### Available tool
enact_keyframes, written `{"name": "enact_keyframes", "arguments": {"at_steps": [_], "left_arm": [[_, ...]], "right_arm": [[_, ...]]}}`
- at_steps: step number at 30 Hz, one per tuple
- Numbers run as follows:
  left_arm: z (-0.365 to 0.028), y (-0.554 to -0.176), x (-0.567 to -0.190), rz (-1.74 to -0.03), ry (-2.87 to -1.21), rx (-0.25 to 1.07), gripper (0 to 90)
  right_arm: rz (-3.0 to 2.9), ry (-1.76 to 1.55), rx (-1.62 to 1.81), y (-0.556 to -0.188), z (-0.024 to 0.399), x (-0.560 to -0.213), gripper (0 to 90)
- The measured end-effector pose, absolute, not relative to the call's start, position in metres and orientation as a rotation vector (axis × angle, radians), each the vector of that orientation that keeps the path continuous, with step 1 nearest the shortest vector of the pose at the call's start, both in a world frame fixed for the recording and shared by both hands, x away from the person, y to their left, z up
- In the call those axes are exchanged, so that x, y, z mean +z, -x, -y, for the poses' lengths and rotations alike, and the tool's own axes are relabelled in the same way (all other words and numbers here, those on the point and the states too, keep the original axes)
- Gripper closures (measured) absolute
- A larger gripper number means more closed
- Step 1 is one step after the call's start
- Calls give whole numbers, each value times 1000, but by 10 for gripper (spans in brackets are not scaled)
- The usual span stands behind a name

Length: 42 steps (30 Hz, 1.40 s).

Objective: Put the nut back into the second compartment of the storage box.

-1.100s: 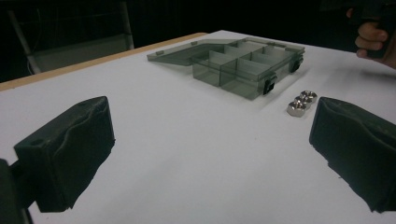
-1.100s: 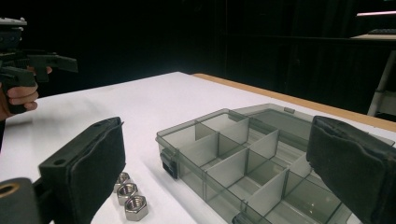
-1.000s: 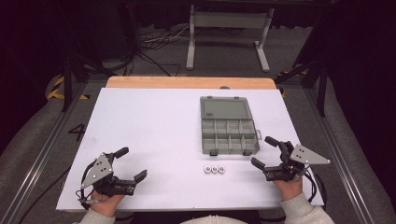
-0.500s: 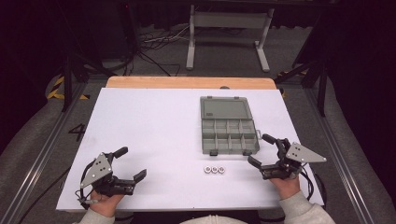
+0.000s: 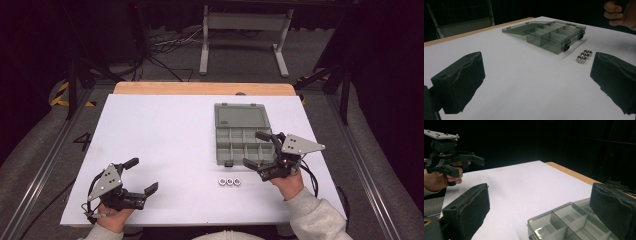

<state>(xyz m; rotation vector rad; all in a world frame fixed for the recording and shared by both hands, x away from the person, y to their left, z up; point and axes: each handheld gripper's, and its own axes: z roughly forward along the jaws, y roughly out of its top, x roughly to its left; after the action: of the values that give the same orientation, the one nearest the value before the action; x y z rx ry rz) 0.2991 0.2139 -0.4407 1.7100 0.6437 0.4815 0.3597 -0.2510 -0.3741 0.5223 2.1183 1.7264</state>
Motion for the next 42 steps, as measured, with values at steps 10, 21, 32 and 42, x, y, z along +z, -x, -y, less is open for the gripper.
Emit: {"name": "enact_keyframes", "arguments": {"at_steps": [10,21,32,42], "left_arm": [[-213,-300,-441,-657,-1715,475,2],[-213,-301,-441,-659,-1723,466,2],[-213,-302,-441,-657,-1735,463,2],[-212,-302,-442,-663,-1743,454,5]], "right_arm": [[-2550,-413,1405,-372,207,-357,149],[-2884,-321,909,-383,162,-365,234],[-3044,-338,481,-388,129,-405,422],[-3047,-268,341,-386,120,-416,591]]}}
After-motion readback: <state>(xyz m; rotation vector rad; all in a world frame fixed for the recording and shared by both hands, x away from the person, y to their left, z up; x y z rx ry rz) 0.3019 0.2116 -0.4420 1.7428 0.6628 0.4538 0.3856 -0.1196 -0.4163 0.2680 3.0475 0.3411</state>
